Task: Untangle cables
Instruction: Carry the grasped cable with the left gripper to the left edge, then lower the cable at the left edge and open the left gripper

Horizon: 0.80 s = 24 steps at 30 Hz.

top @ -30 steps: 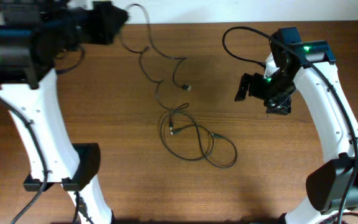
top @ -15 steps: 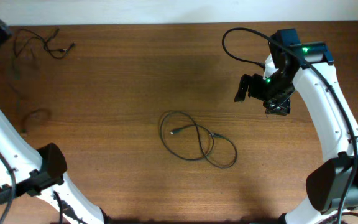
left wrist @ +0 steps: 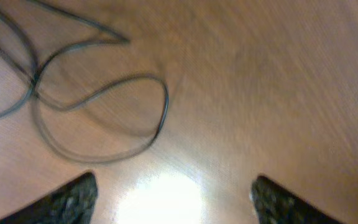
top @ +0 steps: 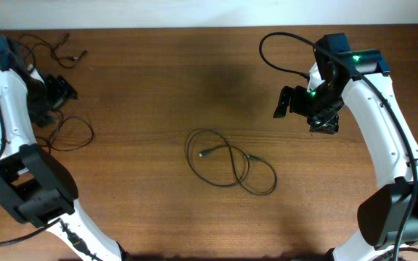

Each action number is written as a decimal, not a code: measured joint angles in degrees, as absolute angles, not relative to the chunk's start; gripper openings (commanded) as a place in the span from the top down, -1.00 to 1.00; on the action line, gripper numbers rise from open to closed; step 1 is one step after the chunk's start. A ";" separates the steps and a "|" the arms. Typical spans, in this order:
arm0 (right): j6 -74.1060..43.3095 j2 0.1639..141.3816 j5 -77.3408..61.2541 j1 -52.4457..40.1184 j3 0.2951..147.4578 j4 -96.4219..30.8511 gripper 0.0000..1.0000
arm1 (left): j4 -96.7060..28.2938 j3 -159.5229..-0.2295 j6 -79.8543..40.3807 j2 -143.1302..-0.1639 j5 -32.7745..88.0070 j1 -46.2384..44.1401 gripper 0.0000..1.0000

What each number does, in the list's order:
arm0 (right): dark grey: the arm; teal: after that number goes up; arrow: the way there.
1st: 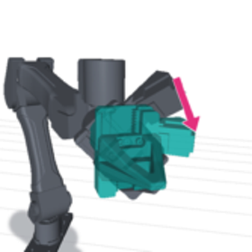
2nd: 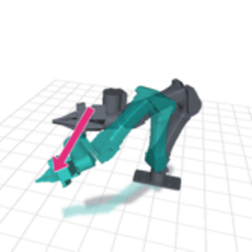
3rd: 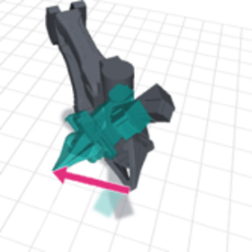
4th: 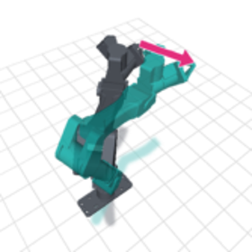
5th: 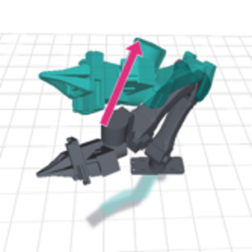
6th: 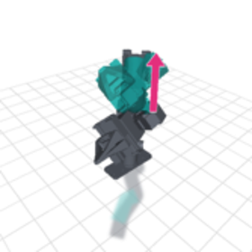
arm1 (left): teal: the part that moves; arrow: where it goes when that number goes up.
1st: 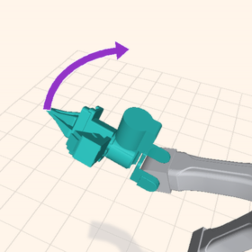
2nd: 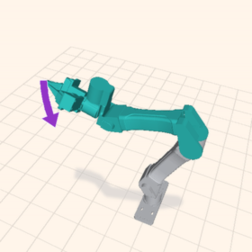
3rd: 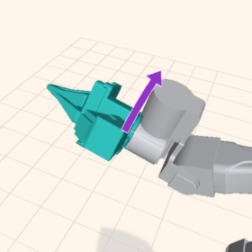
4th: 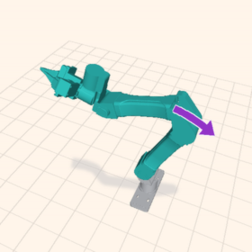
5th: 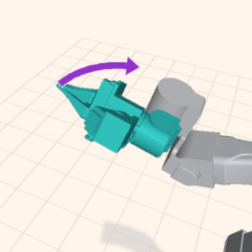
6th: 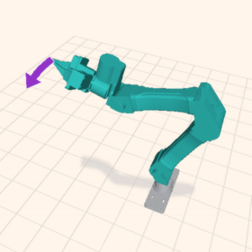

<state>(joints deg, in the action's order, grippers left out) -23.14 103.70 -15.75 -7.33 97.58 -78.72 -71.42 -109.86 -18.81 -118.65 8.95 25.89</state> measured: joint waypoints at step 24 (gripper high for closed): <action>-23.16 103.72 -15.75 -7.33 97.58 -76.60 -0.97 | -31.20 -92.79 -22.17 -123.39 -3.73 25.89 1.00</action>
<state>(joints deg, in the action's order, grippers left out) -23.16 103.72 -15.75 -7.33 97.58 -76.60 -31.20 -92.79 -22.17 -123.39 -3.73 25.89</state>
